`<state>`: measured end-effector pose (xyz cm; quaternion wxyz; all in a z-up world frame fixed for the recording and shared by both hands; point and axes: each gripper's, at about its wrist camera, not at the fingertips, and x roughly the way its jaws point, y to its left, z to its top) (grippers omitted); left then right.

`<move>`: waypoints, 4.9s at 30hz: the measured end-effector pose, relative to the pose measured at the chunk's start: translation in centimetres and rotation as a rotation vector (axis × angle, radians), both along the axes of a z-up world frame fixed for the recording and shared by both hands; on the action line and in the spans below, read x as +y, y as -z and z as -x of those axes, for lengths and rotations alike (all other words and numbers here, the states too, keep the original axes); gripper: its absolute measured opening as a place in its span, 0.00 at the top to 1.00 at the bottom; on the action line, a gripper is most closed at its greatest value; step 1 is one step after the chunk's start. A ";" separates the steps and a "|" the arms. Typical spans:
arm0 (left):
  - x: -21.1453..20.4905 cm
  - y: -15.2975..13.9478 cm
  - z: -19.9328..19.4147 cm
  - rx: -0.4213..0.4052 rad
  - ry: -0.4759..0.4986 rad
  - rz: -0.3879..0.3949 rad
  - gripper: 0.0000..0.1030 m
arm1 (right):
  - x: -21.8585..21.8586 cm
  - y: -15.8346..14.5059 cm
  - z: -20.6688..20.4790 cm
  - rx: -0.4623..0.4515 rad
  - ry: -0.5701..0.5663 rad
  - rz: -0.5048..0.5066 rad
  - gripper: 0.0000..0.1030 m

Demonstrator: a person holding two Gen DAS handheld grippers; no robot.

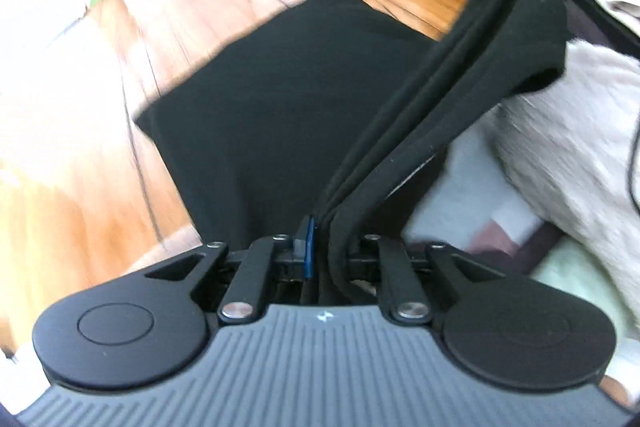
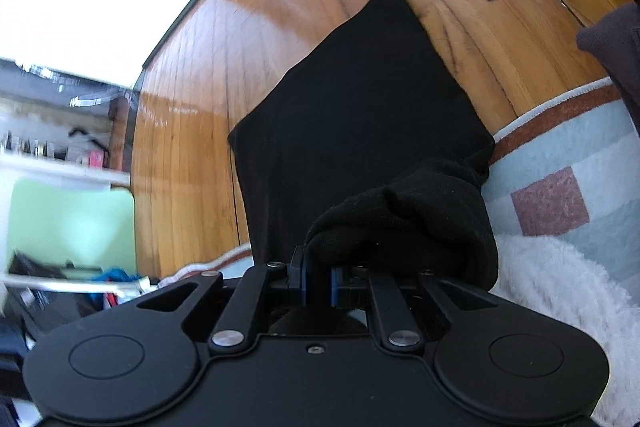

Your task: Fold clothes

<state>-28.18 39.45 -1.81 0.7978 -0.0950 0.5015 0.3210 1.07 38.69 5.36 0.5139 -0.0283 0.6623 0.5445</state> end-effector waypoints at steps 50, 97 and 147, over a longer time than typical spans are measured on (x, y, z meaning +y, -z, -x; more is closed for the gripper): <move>17.4 10.8 11.1 -0.601 -0.580 0.279 0.61 | 10.5 10.7 -1.6 -0.677 -0.099 -0.424 0.81; 22.4 12.2 11.8 -0.567 -0.643 0.228 0.37 | 13.0 12.1 -5.4 -0.634 0.144 -0.341 0.91; 22.2 11.4 7.7 -0.347 -0.605 0.052 0.23 | 19.5 9.7 -0.5 -0.809 -0.019 -0.203 0.45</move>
